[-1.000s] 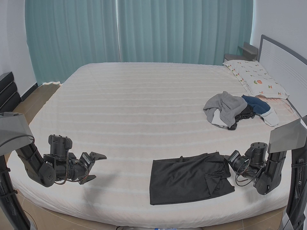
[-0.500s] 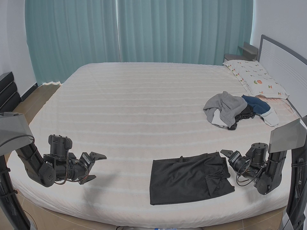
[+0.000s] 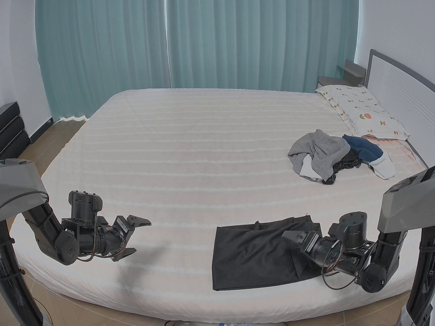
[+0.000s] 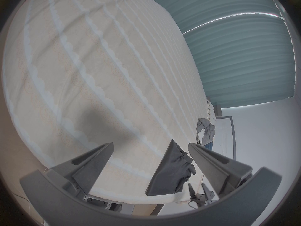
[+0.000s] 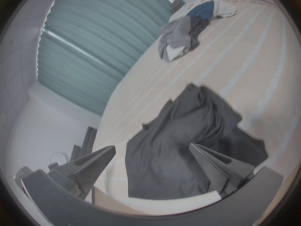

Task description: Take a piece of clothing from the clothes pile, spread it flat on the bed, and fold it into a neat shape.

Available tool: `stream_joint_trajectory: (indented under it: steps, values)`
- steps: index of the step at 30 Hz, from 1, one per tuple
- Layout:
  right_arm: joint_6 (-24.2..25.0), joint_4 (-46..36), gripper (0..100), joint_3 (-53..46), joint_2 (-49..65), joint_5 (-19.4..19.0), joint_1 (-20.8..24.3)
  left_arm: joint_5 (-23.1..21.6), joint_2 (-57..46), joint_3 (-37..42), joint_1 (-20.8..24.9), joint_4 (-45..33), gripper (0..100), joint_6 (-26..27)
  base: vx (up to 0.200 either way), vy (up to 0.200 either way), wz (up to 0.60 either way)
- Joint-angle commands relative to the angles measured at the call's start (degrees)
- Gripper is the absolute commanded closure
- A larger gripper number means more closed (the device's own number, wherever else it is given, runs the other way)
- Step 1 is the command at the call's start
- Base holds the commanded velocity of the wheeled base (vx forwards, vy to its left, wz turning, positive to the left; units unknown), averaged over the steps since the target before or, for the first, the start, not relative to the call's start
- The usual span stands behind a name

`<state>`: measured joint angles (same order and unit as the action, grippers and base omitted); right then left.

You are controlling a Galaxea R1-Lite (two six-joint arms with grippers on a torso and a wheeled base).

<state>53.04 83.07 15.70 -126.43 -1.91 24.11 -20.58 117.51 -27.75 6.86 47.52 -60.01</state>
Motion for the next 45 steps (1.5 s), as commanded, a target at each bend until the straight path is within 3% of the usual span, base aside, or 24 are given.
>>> stream_joint_trajectory:
  steps: [1, 7, 11, 20, 26, 38, 42, 45]
  values:
    - [-0.66, -5.11, 0, 4.34, -3.21, 2.35, 6.3, 0.01, 0.09, 0.06, -0.01, 0.03, 0, 0.07, 0.0, 0.0, 0.0]
    - [-0.39, -5.37, 0, 8.64, -7.78, 3.94, 7.44, 0.1, 0.09, 0.06, -0.01, 0.03, 0, 0.16, 0.0, 0.0, 0.0]
    - [-0.66, -5.72, 0, 10.4, -9.36, 9.3, 8.76, 0.1, 0.27, 0.06, 0.08, 0.03, 0, 0.25, 0.0, 0.0, 0.0]
    - [-2.33, -9.85, 0, 7.68, -5.23, 16.15, 8.32, 0.1, 0.27, 0.06, 0.08, 0.03, 0, 0.34, 0.0, 0.0, 0.0]
    - [-4.09, -10.56, 0, 3.72, -2.59, 16.68, 3.84, 0.1, 0.27, 0.06, 0.08, 0.03, 0, 0.34, 0.0, 0.0, 0.0]
    - [-5.05, -6.78, 0, -7.44, -1.8, 16.68, -0.29, 0.1, 0.27, 0.06, 0.08, 0.03, 0, 0.25, 0.0, 0.0, 0.0]
    - [-7.51, -0.98, 0, -11.57, -1.45, 14.92, -2.93, 0.1, 0.27, 0.06, 0.08, 0.03, 0, 0.25, 0.0, 0.0, 0.0]
    - [-11.56, 3.59, 0, -12.8, -1.98, 7.54, -6.27, 0.1, 0.27, 0.06, 0.08, 0.03, 0, 0.25, 0.0, 0.0, 0.0]
